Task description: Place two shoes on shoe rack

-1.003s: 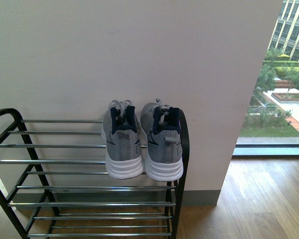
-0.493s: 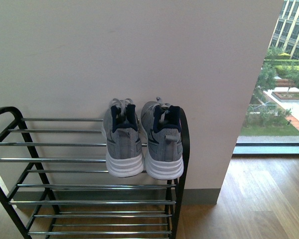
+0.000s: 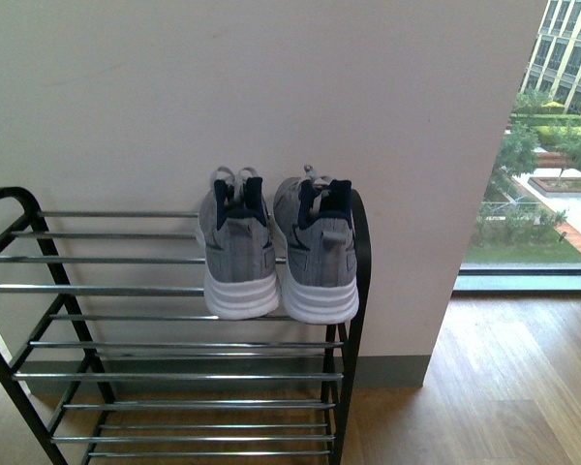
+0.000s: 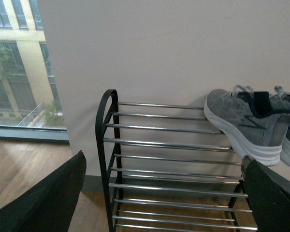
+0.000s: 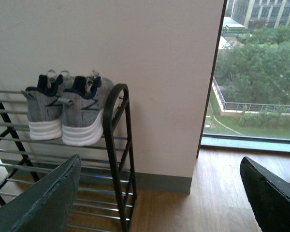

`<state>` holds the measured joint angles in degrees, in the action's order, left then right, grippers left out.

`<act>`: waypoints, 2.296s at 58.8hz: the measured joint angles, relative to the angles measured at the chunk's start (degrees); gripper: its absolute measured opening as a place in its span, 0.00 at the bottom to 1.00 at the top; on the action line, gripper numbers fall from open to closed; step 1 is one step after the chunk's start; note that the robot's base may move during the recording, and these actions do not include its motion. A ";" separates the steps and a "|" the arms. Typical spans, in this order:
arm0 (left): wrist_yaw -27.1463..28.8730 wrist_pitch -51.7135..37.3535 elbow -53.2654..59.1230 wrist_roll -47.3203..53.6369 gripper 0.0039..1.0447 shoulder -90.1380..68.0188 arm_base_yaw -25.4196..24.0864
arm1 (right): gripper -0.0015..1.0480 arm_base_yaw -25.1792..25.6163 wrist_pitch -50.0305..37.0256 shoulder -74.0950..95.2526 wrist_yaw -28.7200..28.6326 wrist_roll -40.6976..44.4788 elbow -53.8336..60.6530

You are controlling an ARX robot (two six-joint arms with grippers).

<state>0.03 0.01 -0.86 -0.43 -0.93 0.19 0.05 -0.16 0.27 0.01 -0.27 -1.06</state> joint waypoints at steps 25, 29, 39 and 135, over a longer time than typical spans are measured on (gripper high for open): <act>-0.07 0.00 0.00 0.02 0.91 0.02 0.00 | 0.91 0.00 0.07 0.00 0.13 0.11 0.00; -0.07 0.00 0.00 0.02 0.91 0.02 0.00 | 0.91 0.00 0.09 -0.02 0.15 0.07 0.00; -0.04 0.02 0.00 0.02 0.91 0.02 0.00 | 0.91 0.00 0.09 0.00 0.13 0.09 0.00; 0.09 0.00 0.00 0.02 0.91 0.02 0.00 | 0.91 0.00 0.17 0.00 -0.04 0.09 0.00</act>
<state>0.12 0.01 -0.86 -0.40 -0.91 0.19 0.05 0.01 0.27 -0.03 -0.19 -1.06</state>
